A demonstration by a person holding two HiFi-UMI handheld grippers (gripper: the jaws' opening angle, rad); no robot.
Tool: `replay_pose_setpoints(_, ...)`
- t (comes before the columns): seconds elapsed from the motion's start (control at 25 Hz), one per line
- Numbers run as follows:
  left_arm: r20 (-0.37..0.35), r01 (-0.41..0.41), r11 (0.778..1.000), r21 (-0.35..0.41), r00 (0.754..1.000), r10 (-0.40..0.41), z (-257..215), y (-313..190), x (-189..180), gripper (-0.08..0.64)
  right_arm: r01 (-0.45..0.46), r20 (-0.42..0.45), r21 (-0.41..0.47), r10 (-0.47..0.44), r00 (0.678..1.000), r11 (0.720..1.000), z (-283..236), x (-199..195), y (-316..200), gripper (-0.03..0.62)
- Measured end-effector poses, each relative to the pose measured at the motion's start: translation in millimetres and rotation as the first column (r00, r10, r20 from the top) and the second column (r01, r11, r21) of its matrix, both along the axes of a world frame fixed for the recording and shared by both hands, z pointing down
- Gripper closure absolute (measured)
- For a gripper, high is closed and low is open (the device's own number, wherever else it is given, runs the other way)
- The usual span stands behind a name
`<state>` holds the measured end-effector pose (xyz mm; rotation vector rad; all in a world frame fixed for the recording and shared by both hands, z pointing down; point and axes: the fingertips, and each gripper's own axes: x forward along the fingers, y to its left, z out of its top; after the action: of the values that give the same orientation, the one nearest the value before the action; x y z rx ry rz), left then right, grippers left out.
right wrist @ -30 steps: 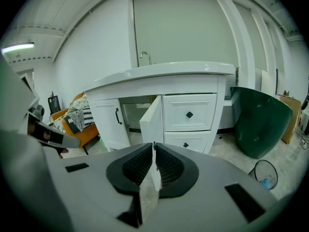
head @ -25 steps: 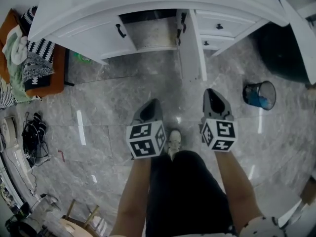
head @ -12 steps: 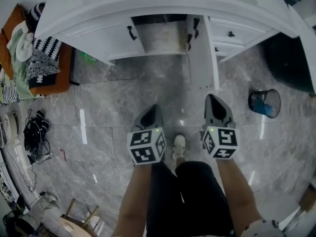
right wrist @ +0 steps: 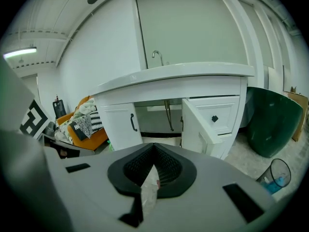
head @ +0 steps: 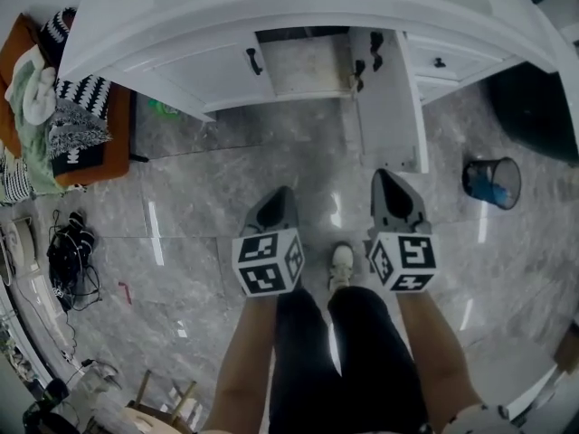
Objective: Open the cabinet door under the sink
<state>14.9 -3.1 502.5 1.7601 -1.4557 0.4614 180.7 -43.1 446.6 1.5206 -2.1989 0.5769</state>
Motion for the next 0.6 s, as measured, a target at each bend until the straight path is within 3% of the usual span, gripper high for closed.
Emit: replay_pose_setpoints(0.6, -0.012, -0.071, 0.997, 0.014, 0.997, 0.071, -0.7, -39.5, -65.1, 0.555, -0.004, 0.025, -0.012, 0.004, 1.000, 1.000, 7.9, -93.0, -30.2, 0.583)
